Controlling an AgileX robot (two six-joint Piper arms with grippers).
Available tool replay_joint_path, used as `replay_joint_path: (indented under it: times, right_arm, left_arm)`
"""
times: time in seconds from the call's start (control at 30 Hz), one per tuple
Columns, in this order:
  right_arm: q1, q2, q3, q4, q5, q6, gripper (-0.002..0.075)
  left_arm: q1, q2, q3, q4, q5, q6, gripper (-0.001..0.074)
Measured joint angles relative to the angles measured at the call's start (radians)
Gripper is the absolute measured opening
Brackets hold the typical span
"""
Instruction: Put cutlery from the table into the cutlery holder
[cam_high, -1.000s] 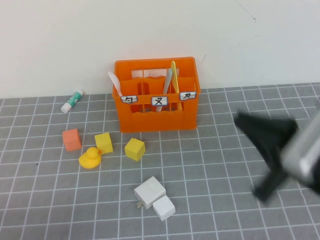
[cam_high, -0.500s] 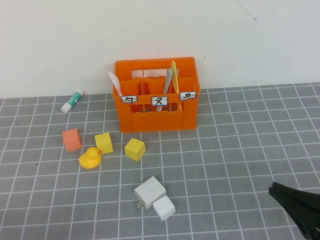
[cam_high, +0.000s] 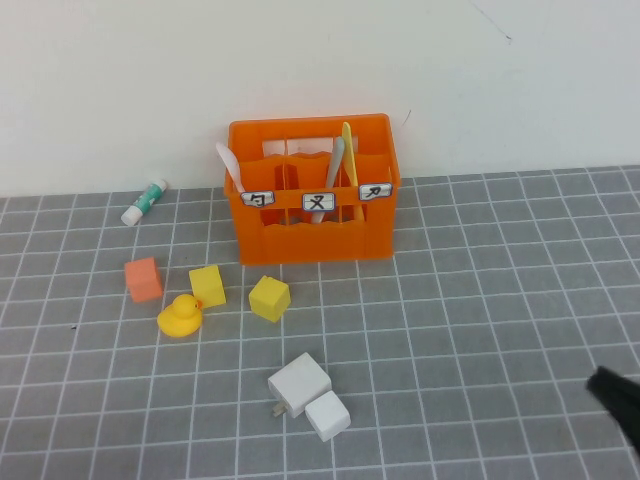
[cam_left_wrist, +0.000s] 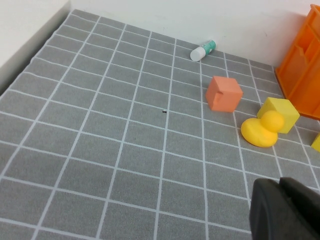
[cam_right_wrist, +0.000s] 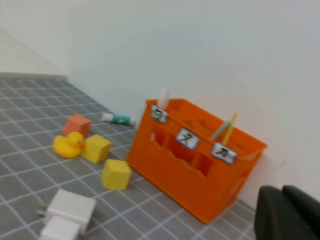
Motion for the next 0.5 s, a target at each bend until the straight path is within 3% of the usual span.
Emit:
replay_joint_path:
  times: [0.3, 0.5]
  right_arm:
    - [-0.036, -0.379, 0.004, 0.283, 0.442, -0.184, -0.0003]
    - [-0.251, -0.56, 0.009, 0.376, 0.643, -0.303, -0.0003]
  left_arm:
    - [0.0, 0.0, 0.0, 0.0, 0.0, 0.0, -0.0001]
    - [0.0, 0.0, 0.0, 0.0, 0.0, 0.0, -0.0001]
